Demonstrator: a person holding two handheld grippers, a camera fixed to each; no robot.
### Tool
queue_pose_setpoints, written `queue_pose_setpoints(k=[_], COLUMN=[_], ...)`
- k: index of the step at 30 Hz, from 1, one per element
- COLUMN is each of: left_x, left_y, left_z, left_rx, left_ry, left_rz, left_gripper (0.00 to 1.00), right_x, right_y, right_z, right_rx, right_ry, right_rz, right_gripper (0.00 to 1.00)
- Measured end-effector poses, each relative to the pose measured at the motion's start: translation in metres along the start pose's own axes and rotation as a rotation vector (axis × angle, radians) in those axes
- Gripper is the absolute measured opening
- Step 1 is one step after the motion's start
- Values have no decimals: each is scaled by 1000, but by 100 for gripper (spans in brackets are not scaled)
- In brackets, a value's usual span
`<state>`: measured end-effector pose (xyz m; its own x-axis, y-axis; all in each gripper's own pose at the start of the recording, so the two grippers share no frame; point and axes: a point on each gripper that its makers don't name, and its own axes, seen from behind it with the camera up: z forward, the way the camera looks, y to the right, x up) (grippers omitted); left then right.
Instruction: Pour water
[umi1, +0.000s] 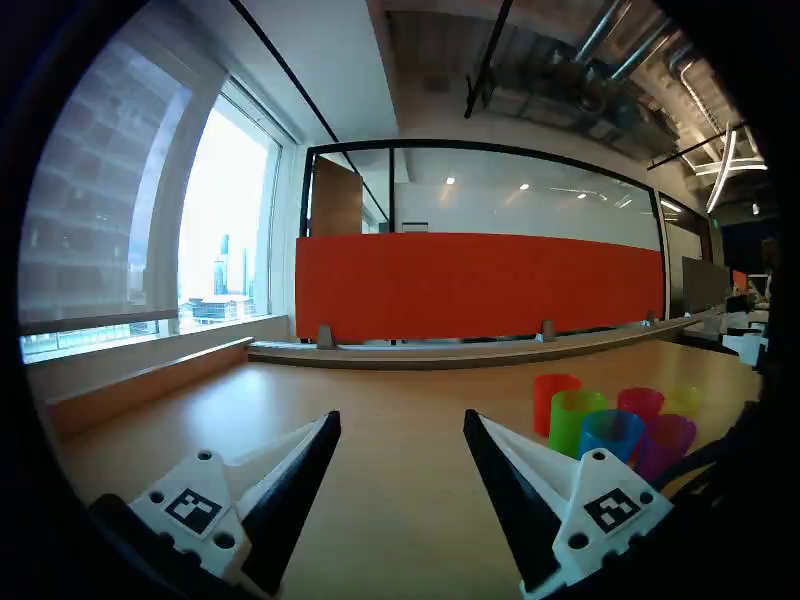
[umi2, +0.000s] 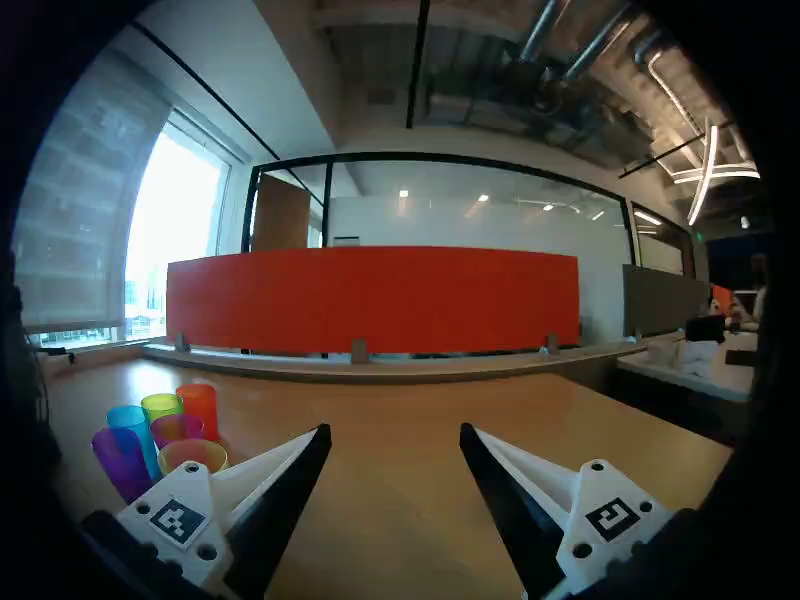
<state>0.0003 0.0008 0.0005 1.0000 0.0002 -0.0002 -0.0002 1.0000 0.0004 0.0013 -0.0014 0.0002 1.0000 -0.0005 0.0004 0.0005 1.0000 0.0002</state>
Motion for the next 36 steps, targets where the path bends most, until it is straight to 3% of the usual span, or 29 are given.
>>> queue_pose_setpoints(k=[11,18,36], left_x=[-2,9,101], left_y=[0,5,13], left_z=[1,5,15], left_rx=[-5,-32,-108], left_ry=[-13,-22,16], left_rz=[-3,-2,14], left_gripper=[91,91,91], right_x=[-4,16,100], right_y=[1,-8,-6], right_z=[0,0,9], right_rx=[-10,10,21], right_ry=[-15,-7,22], right_rz=[-1,-15,-53], right_gripper=[100,100,100])
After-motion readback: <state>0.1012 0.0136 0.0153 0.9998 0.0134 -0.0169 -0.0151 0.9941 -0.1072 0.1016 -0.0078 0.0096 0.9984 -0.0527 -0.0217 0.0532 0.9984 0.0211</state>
